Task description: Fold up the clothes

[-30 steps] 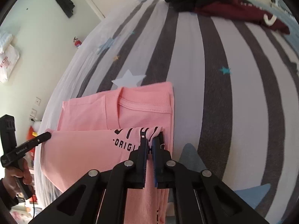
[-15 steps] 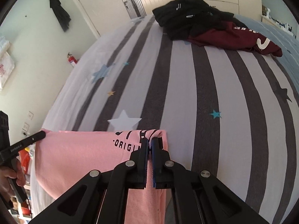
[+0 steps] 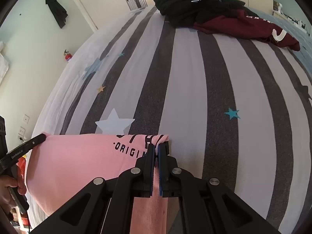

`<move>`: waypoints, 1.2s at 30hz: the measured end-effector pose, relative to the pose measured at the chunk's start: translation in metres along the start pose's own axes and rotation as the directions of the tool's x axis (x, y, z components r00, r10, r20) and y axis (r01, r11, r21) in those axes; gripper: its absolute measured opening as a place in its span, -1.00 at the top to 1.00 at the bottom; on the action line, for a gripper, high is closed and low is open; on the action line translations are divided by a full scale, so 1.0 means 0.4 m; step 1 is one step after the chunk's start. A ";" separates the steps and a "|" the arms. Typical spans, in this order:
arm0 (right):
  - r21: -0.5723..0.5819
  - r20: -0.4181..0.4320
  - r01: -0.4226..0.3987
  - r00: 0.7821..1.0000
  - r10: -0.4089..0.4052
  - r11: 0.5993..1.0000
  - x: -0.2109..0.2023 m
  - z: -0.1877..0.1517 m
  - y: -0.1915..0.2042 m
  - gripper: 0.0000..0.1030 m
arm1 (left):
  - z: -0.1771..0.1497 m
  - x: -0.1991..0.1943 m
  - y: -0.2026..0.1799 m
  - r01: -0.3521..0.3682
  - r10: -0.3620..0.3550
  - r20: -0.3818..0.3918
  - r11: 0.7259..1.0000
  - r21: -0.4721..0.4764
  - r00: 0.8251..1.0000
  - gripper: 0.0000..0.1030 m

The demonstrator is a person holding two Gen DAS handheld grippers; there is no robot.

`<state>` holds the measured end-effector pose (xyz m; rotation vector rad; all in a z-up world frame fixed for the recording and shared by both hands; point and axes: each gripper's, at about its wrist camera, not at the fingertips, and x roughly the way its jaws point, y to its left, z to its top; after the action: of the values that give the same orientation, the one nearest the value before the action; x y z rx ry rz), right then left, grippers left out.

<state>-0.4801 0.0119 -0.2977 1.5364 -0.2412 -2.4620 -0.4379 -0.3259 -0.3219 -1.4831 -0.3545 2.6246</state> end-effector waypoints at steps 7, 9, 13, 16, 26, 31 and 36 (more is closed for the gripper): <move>-0.019 0.059 0.034 0.998 -0.033 0.999 -0.079 0.003 0.006 0.83 | 0.001 -0.084 0.049 -0.073 0.087 0.112 0.990 -0.121 0.990 0.67; -0.041 0.102 0.047 0.994 -0.042 0.998 -0.123 -0.005 0.017 0.83 | -0.010 -0.127 0.052 -0.067 0.083 0.135 0.991 -0.116 0.987 0.67; -0.078 0.117 -0.002 0.993 0.011 0.997 -0.189 -0.071 0.080 0.83 | -0.089 -0.198 -0.029 -0.043 0.048 0.145 0.998 -0.038 0.988 0.67; -0.111 0.108 -0.039 0.993 0.051 0.993 -0.216 -0.140 0.143 0.83 | -0.155 -0.219 -0.094 -0.007 0.007 0.136 1.000 -0.003 0.991 0.67; -0.139 0.116 -0.150 0.979 0.167 0.979 -0.215 -0.314 0.281 0.83 | -0.248 -0.187 -0.292 0.103 -0.111 0.129 0.992 0.068 0.985 0.67; -0.126 0.122 -0.139 0.980 0.155 0.982 -0.177 -0.343 0.275 0.83 | -0.257 -0.123 -0.338 0.101 -0.113 0.134 0.991 0.091 0.984 0.67; -0.080 0.097 -0.135 0.985 0.142 0.988 -0.124 -0.376 0.246 0.83 | -0.315 -0.058 -0.323 0.078 -0.085 0.118 0.995 0.065 0.989 0.70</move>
<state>-0.3133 -0.0716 -0.2954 1.3193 -0.2636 -2.4154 -0.3212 -0.1868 -0.3326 -1.2676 -0.3370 2.6419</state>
